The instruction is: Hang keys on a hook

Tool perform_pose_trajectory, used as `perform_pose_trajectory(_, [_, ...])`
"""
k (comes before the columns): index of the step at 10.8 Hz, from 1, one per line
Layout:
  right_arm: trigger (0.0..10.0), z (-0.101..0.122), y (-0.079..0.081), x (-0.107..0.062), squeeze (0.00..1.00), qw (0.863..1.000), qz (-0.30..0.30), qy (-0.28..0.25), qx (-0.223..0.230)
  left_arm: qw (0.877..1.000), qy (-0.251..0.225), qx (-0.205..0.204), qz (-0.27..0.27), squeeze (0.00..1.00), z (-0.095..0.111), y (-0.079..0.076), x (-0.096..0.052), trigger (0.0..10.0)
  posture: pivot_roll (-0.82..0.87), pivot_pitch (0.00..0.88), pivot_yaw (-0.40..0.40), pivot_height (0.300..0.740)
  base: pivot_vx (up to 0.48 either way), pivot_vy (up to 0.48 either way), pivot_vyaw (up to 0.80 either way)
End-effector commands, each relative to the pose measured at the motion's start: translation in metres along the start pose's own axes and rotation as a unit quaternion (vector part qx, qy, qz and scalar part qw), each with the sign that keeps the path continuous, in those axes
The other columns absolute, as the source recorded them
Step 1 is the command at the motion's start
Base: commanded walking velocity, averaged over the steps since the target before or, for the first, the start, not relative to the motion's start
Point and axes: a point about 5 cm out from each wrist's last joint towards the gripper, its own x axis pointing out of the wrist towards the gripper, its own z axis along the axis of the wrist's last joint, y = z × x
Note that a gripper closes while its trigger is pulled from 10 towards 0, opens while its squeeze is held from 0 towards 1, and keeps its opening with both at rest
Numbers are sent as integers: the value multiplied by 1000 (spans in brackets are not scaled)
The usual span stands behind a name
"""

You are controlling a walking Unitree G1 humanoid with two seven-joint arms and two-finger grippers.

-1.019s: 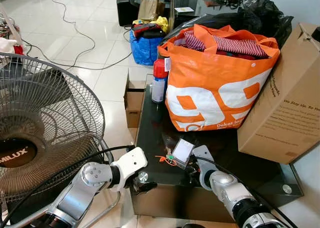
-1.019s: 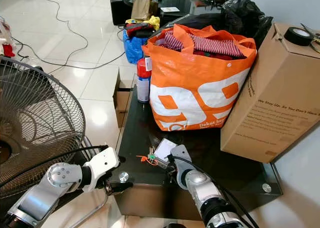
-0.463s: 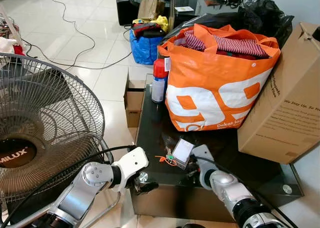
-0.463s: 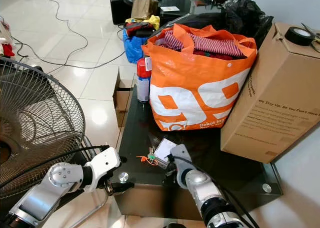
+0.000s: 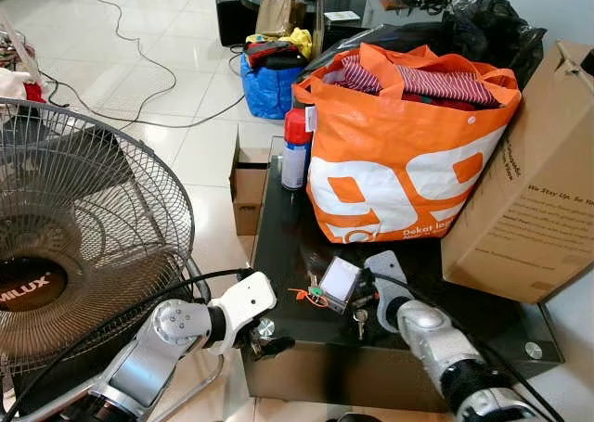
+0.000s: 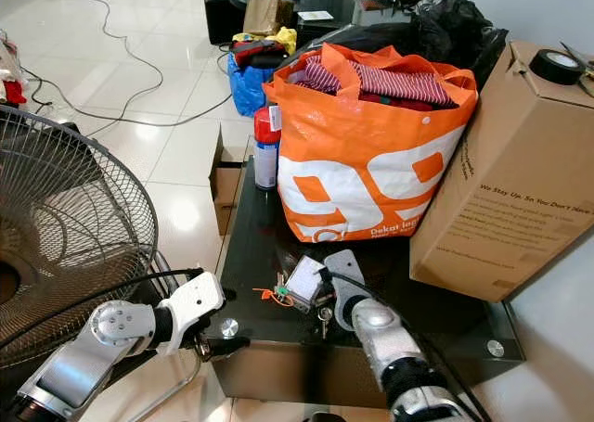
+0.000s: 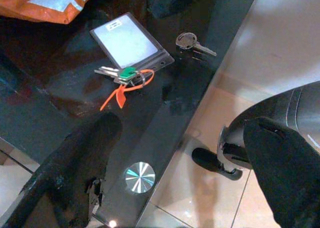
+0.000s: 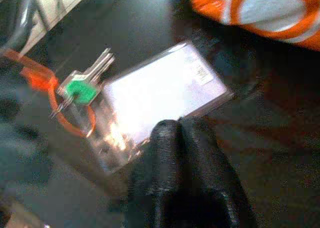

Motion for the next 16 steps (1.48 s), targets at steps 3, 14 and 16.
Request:
perform_pose_trajectory(3, [10000,-17,1,-9,1000,993,70,51,-79,1000,-1,3,3,0,2,3,1,10000,-121,0,-57,740,0,0,0])
perform_pose_trajectory(14, [4549,-33,0,-7,0,982,31,109,-150,1000,-1,3,5,0,3,5,2,10000,-123,0,-63,740,0,0,0])
perform_pose_trajectory(16, [588,-33,1,-7,0,982,34,108,-148,1000,-1,4,5,0,3,5,3,10000,-123,0,-62,740,0,0,0])
